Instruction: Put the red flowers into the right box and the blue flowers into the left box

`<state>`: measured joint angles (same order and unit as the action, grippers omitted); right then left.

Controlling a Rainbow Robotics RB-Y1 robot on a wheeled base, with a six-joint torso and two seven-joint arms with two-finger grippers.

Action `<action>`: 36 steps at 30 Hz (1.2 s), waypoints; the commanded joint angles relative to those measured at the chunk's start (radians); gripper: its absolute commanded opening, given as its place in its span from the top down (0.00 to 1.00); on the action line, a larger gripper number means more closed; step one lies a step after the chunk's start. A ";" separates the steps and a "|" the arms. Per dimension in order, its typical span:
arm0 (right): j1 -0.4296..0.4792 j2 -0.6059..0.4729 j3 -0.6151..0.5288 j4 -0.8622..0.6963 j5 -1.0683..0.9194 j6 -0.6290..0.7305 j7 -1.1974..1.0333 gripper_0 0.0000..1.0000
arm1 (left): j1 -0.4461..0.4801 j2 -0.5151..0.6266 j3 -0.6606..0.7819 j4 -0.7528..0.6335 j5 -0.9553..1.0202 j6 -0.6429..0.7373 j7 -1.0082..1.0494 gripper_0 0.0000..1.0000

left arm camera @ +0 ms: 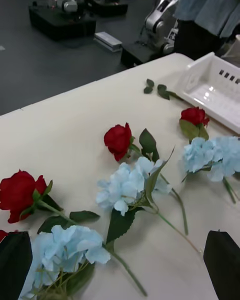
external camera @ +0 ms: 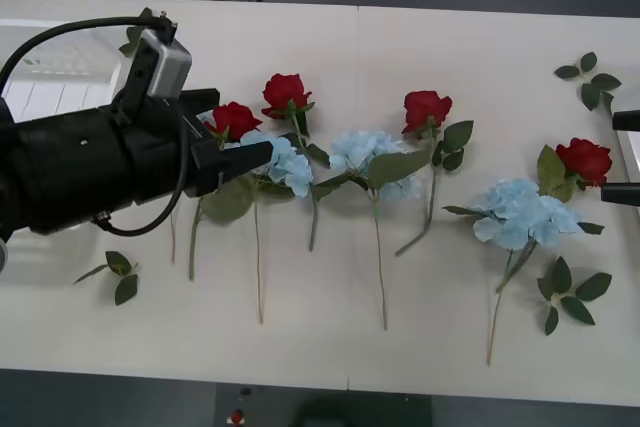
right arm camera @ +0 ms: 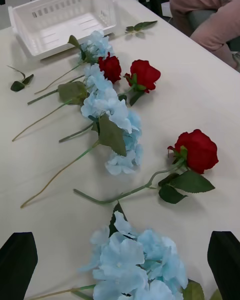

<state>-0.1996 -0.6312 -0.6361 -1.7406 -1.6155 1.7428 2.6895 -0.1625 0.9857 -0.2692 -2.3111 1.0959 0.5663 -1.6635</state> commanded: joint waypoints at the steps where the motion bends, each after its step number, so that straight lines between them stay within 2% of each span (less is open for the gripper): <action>1: 0.023 -0.002 0.001 0.007 0.005 0.003 0.016 0.00 | 0.029 0.050 0.114 -0.060 0.024 0.099 0.156 0.00; 7: 0.017 -0.058 0.026 0.007 0.065 -0.039 0.016 0.00 | 0.052 0.079 0.309 -0.073 0.130 0.441 0.343 0.00; 11: 0.019 -0.078 0.015 0.007 0.184 -0.057 -0.146 0.00 | 0.054 0.085 0.317 -0.017 0.163 0.517 0.444 0.00; 17: 0.019 -0.099 0.022 0.006 0.387 -0.062 -0.525 0.00 | 0.054 0.097 0.258 0.104 0.144 0.534 0.542 0.00; 23: 0.017 -0.125 0.078 0.007 0.582 -0.083 -0.875 0.00 | 0.043 0.102 0.203 0.223 0.121 0.526 0.541 0.00; 27: 0.017 -0.124 0.111 0.018 0.687 -0.126 -1.016 0.00 | 0.014 0.102 0.171 0.292 0.107 0.526 0.541 0.00; 36: -0.029 -0.087 0.188 0.200 0.835 -0.282 -1.180 0.00 | -0.213 0.076 -0.051 0.538 -0.005 0.511 0.522 0.00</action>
<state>-0.1907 -0.7272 -0.4493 -1.5657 -0.8122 1.4847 1.5970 -0.2914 1.0477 -0.2806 -1.8082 1.1143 1.0896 -1.1481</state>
